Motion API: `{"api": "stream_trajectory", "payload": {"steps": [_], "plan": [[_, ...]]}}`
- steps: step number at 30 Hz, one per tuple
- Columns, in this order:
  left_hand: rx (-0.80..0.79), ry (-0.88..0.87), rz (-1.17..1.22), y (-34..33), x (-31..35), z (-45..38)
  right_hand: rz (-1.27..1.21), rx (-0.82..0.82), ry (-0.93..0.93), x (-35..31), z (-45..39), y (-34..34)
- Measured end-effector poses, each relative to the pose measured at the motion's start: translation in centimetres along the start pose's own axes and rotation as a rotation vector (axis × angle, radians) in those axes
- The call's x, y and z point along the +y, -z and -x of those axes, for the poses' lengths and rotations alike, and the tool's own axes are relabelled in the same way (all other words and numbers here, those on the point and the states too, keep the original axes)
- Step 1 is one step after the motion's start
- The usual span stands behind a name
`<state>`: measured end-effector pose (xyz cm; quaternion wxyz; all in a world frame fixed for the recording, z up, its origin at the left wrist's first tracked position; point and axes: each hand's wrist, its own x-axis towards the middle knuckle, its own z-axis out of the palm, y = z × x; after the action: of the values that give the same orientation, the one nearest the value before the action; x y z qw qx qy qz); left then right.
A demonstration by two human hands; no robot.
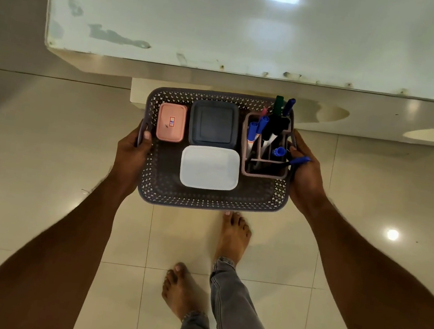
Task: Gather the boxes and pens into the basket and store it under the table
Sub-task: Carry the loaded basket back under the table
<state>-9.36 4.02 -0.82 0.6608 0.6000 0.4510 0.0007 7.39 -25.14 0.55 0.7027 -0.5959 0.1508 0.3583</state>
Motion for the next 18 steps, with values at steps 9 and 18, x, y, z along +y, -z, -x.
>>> {"api": "stream_trajectory", "payload": {"steps": [9, 18], "plan": [[0.000, -0.015, 0.043, -1.2, 0.7, -4.9, -0.056, 0.017, -0.066, -1.2, -5.4, 0.1], [-0.008, -0.029, 0.116, -2.5, 3.3, -9.0, -0.031, 0.040, -0.004, -2.7, -9.9, 0.0]]}}
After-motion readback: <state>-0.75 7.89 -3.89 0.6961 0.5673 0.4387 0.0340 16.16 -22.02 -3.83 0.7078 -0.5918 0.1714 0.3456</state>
